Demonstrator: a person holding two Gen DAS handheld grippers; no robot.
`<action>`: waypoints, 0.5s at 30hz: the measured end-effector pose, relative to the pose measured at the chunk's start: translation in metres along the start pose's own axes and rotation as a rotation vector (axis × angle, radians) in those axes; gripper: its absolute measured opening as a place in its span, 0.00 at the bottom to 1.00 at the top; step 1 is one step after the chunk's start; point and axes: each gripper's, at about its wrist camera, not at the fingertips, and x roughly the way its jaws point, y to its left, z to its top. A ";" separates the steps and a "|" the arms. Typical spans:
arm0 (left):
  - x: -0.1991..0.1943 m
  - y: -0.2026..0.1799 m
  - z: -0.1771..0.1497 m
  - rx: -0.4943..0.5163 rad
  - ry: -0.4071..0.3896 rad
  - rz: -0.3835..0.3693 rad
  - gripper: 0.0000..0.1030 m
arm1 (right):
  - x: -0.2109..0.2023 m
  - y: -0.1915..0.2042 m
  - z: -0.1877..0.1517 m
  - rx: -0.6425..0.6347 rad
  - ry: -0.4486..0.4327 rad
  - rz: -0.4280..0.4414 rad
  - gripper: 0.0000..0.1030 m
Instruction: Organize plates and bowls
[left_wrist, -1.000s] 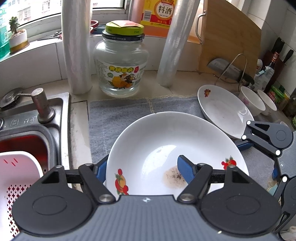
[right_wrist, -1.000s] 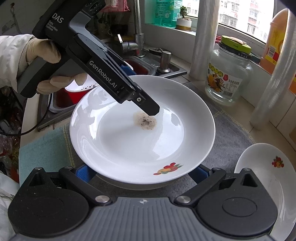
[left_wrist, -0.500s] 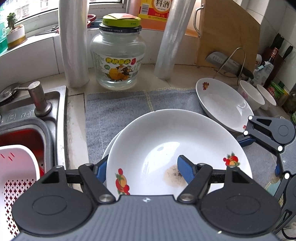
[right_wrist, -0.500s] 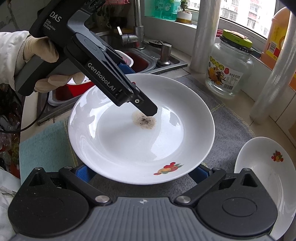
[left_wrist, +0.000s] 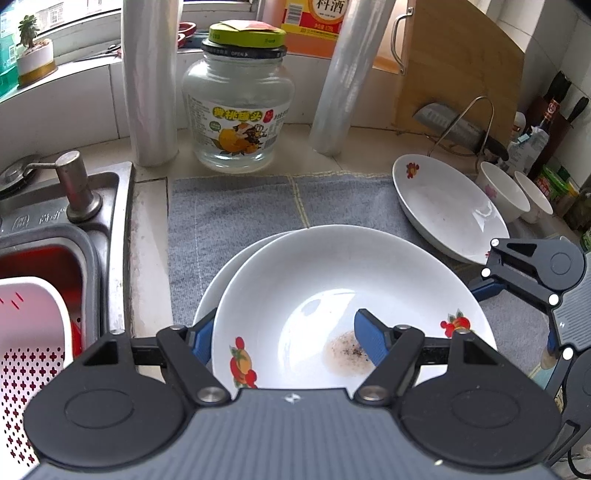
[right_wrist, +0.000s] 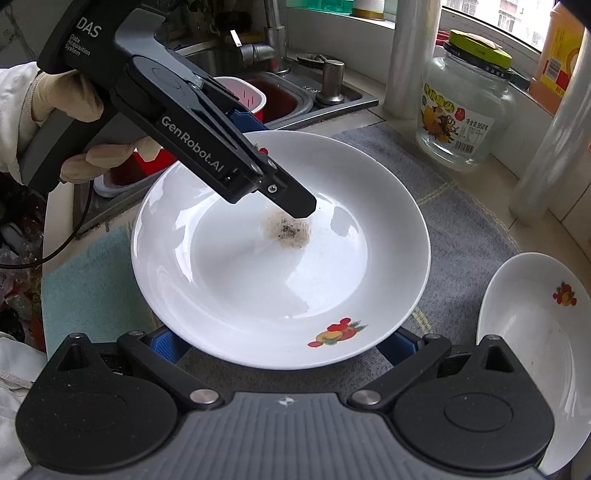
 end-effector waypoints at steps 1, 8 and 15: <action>0.000 0.000 0.000 0.000 0.001 0.001 0.72 | 0.000 0.000 0.000 0.001 0.003 0.003 1.00; -0.003 -0.001 0.000 -0.002 -0.005 0.008 0.72 | 0.003 0.001 0.003 -0.006 0.036 -0.004 1.00; -0.006 0.002 0.001 -0.011 -0.027 -0.006 0.72 | 0.011 0.000 0.010 -0.007 0.087 -0.002 1.00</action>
